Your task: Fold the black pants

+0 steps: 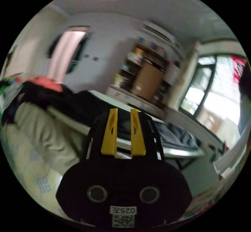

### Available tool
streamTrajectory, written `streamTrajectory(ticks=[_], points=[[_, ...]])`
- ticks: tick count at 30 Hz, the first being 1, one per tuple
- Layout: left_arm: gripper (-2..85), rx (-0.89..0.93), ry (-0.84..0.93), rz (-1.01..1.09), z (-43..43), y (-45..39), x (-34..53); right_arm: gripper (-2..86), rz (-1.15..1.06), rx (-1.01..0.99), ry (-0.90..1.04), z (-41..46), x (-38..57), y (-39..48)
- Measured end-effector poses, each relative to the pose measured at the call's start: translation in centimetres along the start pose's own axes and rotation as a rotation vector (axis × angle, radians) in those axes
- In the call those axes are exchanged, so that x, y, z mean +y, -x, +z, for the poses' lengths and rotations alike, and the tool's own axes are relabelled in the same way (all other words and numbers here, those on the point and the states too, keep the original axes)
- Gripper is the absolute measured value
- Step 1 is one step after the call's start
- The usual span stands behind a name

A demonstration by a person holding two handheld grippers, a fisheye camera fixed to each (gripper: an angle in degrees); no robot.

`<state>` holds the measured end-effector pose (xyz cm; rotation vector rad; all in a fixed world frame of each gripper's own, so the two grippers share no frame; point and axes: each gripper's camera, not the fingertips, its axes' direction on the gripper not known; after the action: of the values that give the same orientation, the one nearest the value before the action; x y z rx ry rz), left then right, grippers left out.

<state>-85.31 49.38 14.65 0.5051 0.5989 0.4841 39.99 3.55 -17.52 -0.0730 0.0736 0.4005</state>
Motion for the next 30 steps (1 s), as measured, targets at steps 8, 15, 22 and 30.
streamTrajectory(ticks=[8, 15, 22, 30], points=[[9.2, 0.582, 0.498, 0.588, 20.9, -26.7, 6.4, 10.4, 0.149, -0.437, 0.203, 9.7, -4.5, -5.2], [9.4, 0.511, 0.62, 0.888, 29.2, -40.0, 13.5, 2.7, 0.146, -0.443, 0.246, 8.0, -4.8, -4.8], [3.1, 0.359, 0.732, 0.996, 33.3, -42.0, 18.8, 0.4, 0.121, -0.488, 0.217, 0.8, -6.2, -2.1], [-0.9, 0.462, 0.819, 0.807, 33.0, -34.0, 16.3, 8.6, 0.152, -0.47, 0.277, 4.6, -1.0, -5.3]])
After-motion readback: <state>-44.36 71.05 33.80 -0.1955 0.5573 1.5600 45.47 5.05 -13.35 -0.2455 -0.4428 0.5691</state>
